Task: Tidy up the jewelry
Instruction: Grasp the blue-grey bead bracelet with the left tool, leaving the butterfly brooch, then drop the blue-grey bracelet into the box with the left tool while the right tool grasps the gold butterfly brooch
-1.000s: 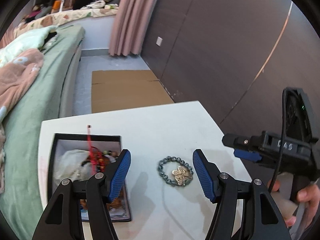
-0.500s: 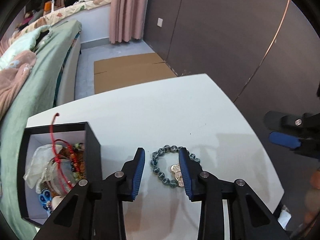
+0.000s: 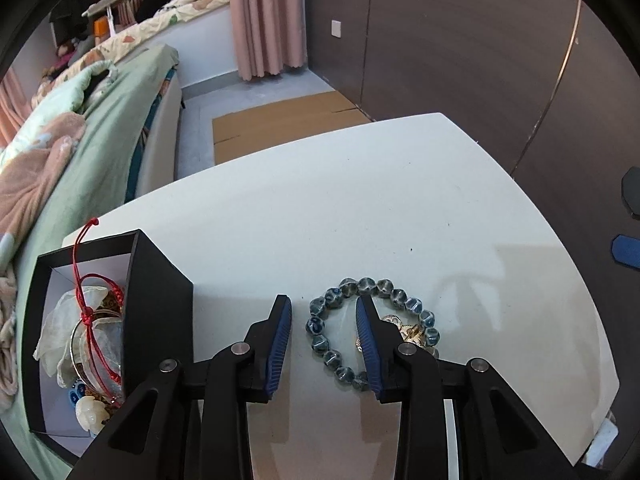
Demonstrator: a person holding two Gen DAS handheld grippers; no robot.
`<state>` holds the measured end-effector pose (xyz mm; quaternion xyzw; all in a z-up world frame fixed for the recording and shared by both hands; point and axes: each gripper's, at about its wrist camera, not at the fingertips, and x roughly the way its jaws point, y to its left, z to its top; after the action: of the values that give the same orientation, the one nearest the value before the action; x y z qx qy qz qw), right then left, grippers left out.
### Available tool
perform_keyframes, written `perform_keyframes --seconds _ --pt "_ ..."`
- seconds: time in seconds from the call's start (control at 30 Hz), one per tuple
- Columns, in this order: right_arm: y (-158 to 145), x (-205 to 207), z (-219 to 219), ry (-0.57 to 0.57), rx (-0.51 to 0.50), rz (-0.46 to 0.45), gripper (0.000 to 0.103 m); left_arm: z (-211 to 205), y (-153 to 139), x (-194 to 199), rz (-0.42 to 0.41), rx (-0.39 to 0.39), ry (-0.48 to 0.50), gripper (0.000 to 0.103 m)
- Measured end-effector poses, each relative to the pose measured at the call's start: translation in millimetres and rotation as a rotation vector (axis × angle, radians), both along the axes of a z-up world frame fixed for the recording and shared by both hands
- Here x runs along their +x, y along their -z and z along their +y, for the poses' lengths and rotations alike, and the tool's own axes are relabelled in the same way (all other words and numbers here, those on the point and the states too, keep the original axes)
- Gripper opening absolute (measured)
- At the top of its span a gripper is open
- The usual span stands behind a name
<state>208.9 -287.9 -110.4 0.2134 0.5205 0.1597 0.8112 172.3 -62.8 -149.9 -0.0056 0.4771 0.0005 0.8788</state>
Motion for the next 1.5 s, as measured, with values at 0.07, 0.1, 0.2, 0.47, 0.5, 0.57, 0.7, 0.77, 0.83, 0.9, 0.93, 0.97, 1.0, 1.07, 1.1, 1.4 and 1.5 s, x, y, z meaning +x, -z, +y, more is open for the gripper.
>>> perform_keyframes --seconds 0.07,0.1,0.2,0.47,0.5,0.57,0.7,0.77,0.83,0.9,0.93,0.97,1.0,1.07,1.1,1.4,1.5 --pt "0.5 -0.3 3.3 -0.01 -0.005 0.0 0.08 5.7 -1.6 -0.2 0.004 -0.034 -0.006 0.014" --pt "0.5 -0.6 5.3 -0.015 -0.01 -0.001 0.08 8.4 -2.0 0.6 0.012 -0.066 -0.006 0.009" --pt "1.9 -0.2 10.9 -0.033 -0.024 -0.002 0.08 15.8 -7.2 -3.1 0.022 -0.177 0.006 0.009" --pt "7.1 1.3 20.6 -0.04 -0.044 0.01 0.08 23.5 -50.1 -22.0 -0.075 -0.307 0.056 0.009" --pt "7.6 1.4 22.7 -0.042 -0.047 0.01 0.08 24.7 -54.2 -23.0 -0.083 -0.324 0.061 0.009" --pt "8.1 1.0 27.4 -0.047 -0.053 0.01 0.08 28.5 -63.5 -27.7 -0.103 -0.359 0.072 0.009" --pt "11.6 0.4 39.8 -0.061 -0.064 0.016 0.08 38.4 -78.2 -33.9 -0.139 -0.384 0.074 0.009" --pt "13.5 0.1 46.8 -0.071 -0.07 0.02 0.08 47.2 -86.0 -39.1 -0.163 -0.394 0.063 0.009" --pt "15.6 -0.6 55.6 -0.084 -0.078 0.023 0.08 58.1 -91.4 -41.6 -0.18 -0.401 0.048 0.009" --pt "18.7 -0.8 65.7 -0.099 -0.09 0.03 0.08 70.4 -97.0 -45.5 -0.198 -0.407 0.027 0.009" --pt "20.6 -0.7 70.4 -0.107 -0.095 0.033 0.08 77.6 -99.5 -48.1 -0.206 -0.41 0.014 0.009" --pt "22.2 -1.0 75.0 -0.113 -0.101 0.037 0.08 83.3 -101.7 -47.8 -0.21 -0.412 0.007 0.009" --pt "24.0 -1.2 78.8 -0.119 -0.108 0.041 0.08 88.5 -102.8 -49.3 -0.214 -0.414 -0.001 0.009" --pt "29.0 -1.4 89.3 -0.133 -0.129 0.052 0.08 98.5 -104.6 -52.9 -0.22 -0.415 -0.017 0.009" --pt "31.5 -1.6 94.4 -0.14 -0.139 0.057 0.08 101.2 -103.6 -53.1 -0.222 -0.416 -0.021 0.009" --pt "47.9 -3.2 129.9 -0.178 -0.282 0.062 0.08 130.3 -104.2 -67.1 -0.227 -0.42 -0.048 0.009" --pt "51.6 -4.5 138.7 -0.194 -0.338 0.053 0.08 137.4 -104.6 -68.8 -0.229 -0.425 -0.059 0.009"
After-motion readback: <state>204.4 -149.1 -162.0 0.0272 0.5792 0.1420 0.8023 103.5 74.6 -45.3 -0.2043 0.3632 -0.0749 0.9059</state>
